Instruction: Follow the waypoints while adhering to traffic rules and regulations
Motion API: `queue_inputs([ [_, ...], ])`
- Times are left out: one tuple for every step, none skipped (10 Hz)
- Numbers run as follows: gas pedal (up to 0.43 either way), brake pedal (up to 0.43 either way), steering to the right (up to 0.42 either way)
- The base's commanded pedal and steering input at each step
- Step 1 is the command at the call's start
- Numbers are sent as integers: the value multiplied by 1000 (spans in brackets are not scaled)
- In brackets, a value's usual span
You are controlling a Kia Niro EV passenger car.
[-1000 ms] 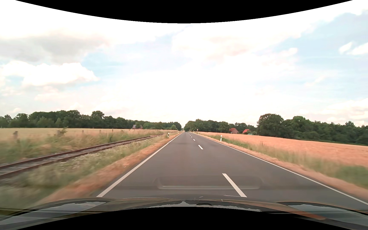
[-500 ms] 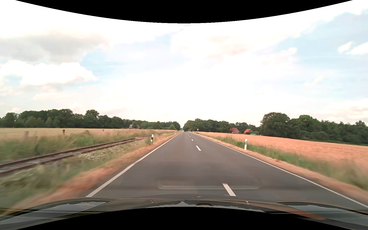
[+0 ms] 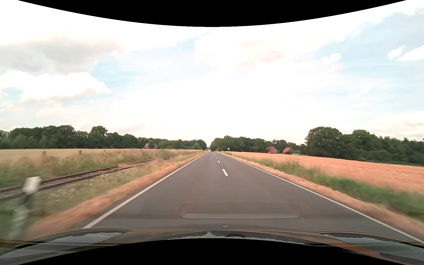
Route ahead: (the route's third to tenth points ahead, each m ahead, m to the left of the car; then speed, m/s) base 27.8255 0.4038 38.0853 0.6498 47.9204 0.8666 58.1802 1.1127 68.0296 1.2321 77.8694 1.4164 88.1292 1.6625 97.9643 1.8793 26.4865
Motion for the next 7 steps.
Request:
queue_inputs([
  [240, 0, 3],
  [240, 0, 2],
  [240, 0, 1],
  [240, 0, 1],
  [240, 0, 0],
  [240, 0, -1],
  [240, 0, -1],
])
